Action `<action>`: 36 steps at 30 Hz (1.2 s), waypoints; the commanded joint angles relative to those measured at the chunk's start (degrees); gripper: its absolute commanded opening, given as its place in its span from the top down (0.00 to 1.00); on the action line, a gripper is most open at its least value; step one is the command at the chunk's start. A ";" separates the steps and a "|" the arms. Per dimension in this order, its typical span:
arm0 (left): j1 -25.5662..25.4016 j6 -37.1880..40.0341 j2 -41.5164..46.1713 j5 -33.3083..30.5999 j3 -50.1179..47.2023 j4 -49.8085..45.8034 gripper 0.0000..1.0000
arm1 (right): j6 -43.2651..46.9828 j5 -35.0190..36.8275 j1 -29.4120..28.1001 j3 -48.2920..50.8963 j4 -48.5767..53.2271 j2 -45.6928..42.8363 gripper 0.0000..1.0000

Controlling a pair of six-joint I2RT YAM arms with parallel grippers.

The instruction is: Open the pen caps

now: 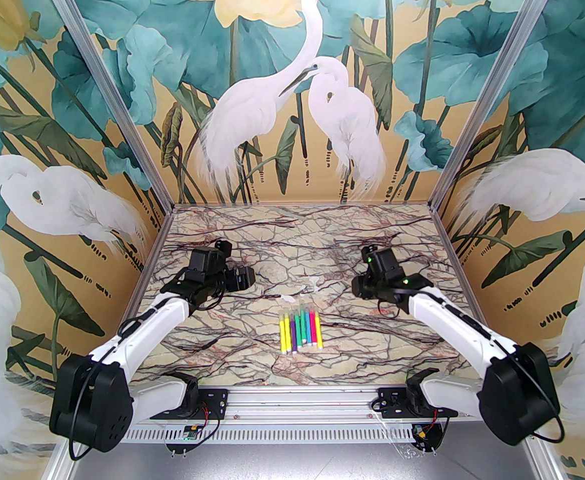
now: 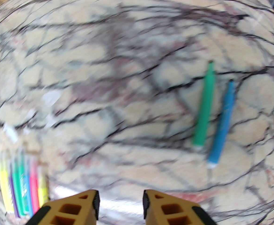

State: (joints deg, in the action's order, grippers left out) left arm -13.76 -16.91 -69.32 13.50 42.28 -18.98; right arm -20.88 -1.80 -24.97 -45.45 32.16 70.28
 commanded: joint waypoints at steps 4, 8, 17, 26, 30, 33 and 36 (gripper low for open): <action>0.15 -1.00 1.38 2.49 -1.41 2.46 0.19 | -4.16 -5.33 -7.09 3.36 0.54 -2.30 0.60; 0.05 -0.86 1.69 2.50 -1.59 2.57 0.19 | -5.78 -5.75 -11.35 4.31 -0.74 -0.71 0.60; 0.09 -1.23 2.62 1.89 -1.87 1.96 0.19 | -10.29 -4.70 -19.70 4.60 -6.26 5.90 0.60; 0.06 -1.05 2.52 1.01 -1.33 0.79 0.19 | -10.74 -4.08 -22.47 2.40 -7.99 13.47 0.60; 0.07 -1.08 2.09 0.59 -1.33 0.76 0.19 | -10.82 -3.95 -22.66 1.97 -8.41 15.61 0.61; 0.13 -1.03 1.74 0.55 -1.15 0.70 0.19 | -10.99 -4.34 -23.01 1.87 -9.00 15.94 0.61; 0.08 -0.97 1.33 0.53 -0.89 0.79 0.19 | -11.03 -4.35 -23.17 1.74 -9.06 16.24 0.62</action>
State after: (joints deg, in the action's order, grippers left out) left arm -13.76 -17.39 -67.70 14.72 40.97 -17.54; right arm -30.94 -6.09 -47.68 -42.48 24.12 85.93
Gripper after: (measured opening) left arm 0.808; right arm 0.386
